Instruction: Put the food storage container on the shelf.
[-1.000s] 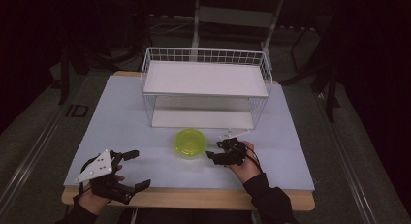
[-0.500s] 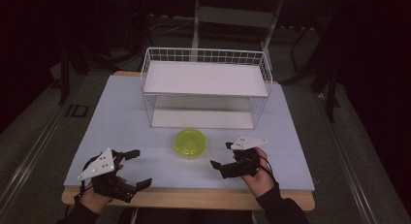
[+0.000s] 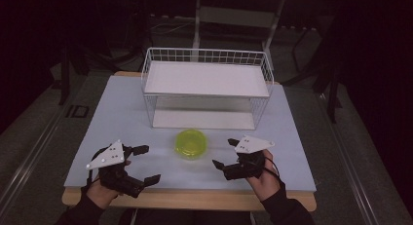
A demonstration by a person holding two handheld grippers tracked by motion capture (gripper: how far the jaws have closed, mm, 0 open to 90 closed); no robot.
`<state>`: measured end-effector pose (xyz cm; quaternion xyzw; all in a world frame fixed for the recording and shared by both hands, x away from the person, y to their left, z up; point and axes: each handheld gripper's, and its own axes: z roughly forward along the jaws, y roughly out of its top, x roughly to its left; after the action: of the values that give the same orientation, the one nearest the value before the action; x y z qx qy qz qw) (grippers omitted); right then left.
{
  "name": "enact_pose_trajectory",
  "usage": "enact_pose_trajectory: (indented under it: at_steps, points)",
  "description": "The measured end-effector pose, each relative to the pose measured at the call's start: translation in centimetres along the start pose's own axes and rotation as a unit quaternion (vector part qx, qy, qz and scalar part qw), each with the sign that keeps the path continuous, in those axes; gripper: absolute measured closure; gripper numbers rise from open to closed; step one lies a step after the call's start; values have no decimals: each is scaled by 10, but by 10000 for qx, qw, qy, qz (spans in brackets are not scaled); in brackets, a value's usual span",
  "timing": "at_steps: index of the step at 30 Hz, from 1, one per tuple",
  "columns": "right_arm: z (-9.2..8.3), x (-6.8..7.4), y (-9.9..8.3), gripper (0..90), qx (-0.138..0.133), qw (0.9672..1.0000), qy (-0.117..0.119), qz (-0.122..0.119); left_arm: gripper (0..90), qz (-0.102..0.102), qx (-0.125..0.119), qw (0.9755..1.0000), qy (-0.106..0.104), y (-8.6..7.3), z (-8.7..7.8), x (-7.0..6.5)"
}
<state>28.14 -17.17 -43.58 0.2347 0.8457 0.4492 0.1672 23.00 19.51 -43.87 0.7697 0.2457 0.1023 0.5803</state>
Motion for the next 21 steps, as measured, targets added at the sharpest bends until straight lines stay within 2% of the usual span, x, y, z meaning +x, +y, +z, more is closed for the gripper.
enact_pose_trajectory:
  at_steps: [2,7,14,15,16,17,20,21]
  points:
    - [-1,2,4,152,70,10000,5,38,18,21,22,10000,-10,7,3,0]
    - [-1,0,9,142,-131,9994,-36,311,18,-82,61,9999,45,23,13,7]
    - [3,-5,13,133,-248,9981,-140,548,18,-290,85,9994,155,33,28,21]
    - [7,-8,13,121,-242,9972,-136,688,18,-299,169,9992,195,35,33,25]
    - [7,-8,13,121,-242,9972,-136,688,18,-299,169,9992,195,35,33,25]
    - [11,-12,14,122,-229,9965,-232,766,18,-286,259,9989,258,36,38,29]
    - [12,-13,14,122,-215,9966,-228,767,18,-323,309,9987,243,36,41,32]
    - [18,-19,16,122,-235,9951,-252,930,18,-505,420,9975,276,34,49,40]
